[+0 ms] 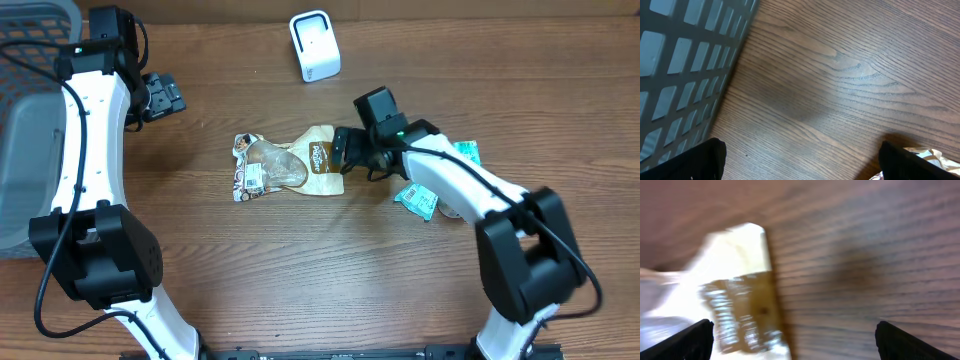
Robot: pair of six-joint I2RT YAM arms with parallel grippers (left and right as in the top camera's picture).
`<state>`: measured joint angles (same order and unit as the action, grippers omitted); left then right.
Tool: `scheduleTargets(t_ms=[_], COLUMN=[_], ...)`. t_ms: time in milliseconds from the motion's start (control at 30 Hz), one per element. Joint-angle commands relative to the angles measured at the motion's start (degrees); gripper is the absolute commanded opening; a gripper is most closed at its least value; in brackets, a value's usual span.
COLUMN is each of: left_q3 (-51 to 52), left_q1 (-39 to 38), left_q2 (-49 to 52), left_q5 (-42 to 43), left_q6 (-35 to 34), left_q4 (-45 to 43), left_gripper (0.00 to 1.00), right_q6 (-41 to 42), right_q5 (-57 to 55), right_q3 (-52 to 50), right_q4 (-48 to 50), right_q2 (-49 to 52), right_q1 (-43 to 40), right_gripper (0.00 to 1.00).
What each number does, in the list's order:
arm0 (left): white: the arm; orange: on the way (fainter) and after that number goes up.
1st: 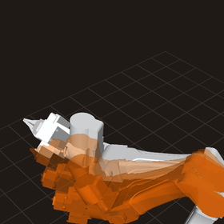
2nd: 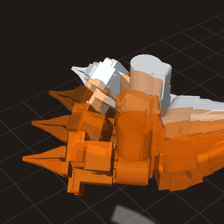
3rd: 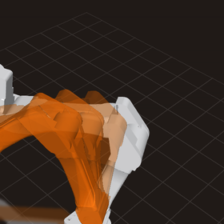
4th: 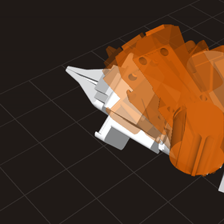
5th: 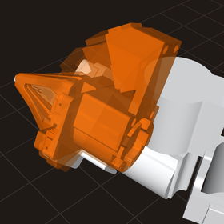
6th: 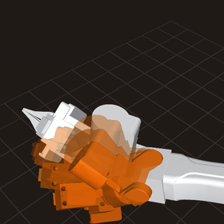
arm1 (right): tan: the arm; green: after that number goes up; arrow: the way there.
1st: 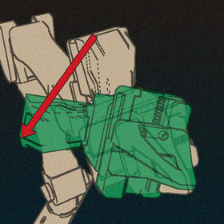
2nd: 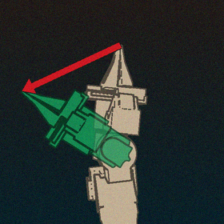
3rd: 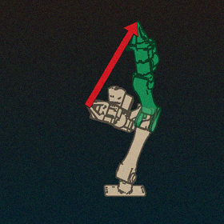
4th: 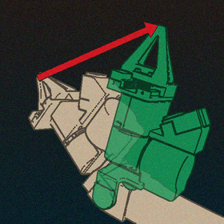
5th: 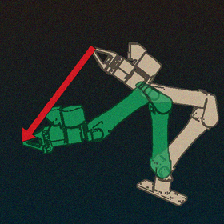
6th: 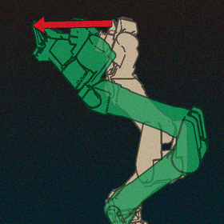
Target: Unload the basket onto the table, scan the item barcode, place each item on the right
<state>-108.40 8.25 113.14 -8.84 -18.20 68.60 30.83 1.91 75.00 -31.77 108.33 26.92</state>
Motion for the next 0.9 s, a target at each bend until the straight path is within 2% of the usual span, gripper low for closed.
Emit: scheduleTargets(t_ms=[0, 67, 167, 300, 467, 633, 867], left_q3=[-0.4, -0.4, -0.4, -0.4, -0.4, -0.4, -0.4], left_q1=[-0.4, -0.4, -0.4, -0.4, -0.4, -0.4, -0.4], left_q2=[-1.0, -1.0, -1.0, -1.0, -1.0, -1.0, -1.0], left_q5=[-0.2, -0.2, -0.2, -0.2, -0.2, -0.1, -0.2], left_q6=[-0.2, -0.2, -0.2, -0.2, -0.2, -0.2, -0.2], left_q4=[0.0, 0.0, 0.0, 0.0, 0.0, 0.0, -0.1], left_gripper=[1.0, 1.0, 0.99, 1.0, 0.99, 1.0, 0.99], right_q6=[-1.3, -1.3, -1.3, -1.3, -1.3, -1.3, -1.3], right_q5=[-0.4, -2.3, -10.8, -16.6, -16.2, -10.8, -10.8], right_q3=[2.4, 2.3, 2.3, 2.3, 2.3, 2.3, 2.3], right_q4=[0.7, 1.4, 5.3, 9.2, 13.5, 14.2, 13.7], right_q2=[-3.4, -3.0, -1.9, 0.0, 5.5, 9.6, 11.3], right_q1=[3.5, 5.9, 11.4, 14.5, 14.9, 14.9, 14.7], right_gripper=[1.0, 1.0, 1.0, 1.0, 1.0, 1.0, 1.0])
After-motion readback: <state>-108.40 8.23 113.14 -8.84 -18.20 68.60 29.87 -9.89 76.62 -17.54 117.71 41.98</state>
